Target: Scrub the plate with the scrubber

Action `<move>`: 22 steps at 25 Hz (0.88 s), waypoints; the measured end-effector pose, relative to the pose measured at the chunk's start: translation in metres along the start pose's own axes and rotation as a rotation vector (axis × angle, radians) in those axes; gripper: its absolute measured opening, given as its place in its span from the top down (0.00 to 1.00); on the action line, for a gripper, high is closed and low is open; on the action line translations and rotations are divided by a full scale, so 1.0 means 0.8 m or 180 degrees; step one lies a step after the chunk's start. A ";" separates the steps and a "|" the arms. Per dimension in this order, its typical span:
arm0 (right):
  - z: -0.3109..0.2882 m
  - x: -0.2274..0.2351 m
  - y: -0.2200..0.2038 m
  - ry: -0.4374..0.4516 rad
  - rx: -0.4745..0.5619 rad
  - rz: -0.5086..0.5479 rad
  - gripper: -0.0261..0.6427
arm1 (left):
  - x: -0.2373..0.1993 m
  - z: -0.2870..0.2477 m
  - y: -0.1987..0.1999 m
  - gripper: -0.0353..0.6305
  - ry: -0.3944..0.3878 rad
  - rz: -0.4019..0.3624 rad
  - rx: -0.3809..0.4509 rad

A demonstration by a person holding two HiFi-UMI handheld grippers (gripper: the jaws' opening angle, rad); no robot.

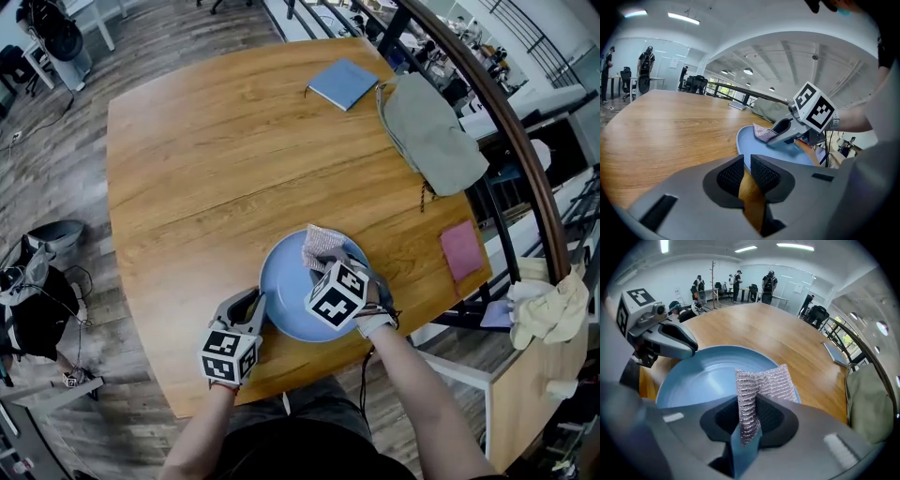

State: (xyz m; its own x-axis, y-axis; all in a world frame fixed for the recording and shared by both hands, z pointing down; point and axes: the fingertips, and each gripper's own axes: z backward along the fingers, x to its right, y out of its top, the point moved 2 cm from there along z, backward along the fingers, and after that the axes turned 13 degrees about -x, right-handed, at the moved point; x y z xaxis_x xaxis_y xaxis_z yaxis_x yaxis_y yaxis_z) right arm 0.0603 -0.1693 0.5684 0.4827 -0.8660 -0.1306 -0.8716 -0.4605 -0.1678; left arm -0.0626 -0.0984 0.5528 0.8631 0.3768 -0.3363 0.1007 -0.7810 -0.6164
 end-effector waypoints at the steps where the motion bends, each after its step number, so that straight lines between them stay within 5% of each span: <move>1: 0.000 0.003 -0.008 -0.0021 -0.0031 -0.0074 0.82 | 0.000 0.000 0.000 0.89 0.0012 -0.0003 0.0000; 9: 0.010 0.004 -0.076 0.0044 -0.0477 -0.0102 0.82 | 0.000 -0.003 0.002 0.89 0.0048 -0.0033 0.0009; 22: 0.049 -0.074 -0.127 0.1321 -0.0611 -0.0396 0.82 | 0.001 -0.007 0.006 0.90 0.0085 0.0058 0.0049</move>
State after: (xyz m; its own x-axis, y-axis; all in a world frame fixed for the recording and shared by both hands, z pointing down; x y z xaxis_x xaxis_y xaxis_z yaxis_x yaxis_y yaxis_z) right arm 0.1233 -0.0637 0.5552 0.5436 -0.7887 0.2871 -0.8283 -0.5594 0.0314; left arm -0.0584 -0.1041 0.5535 0.8777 0.3490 -0.3284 0.0775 -0.7797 -0.6213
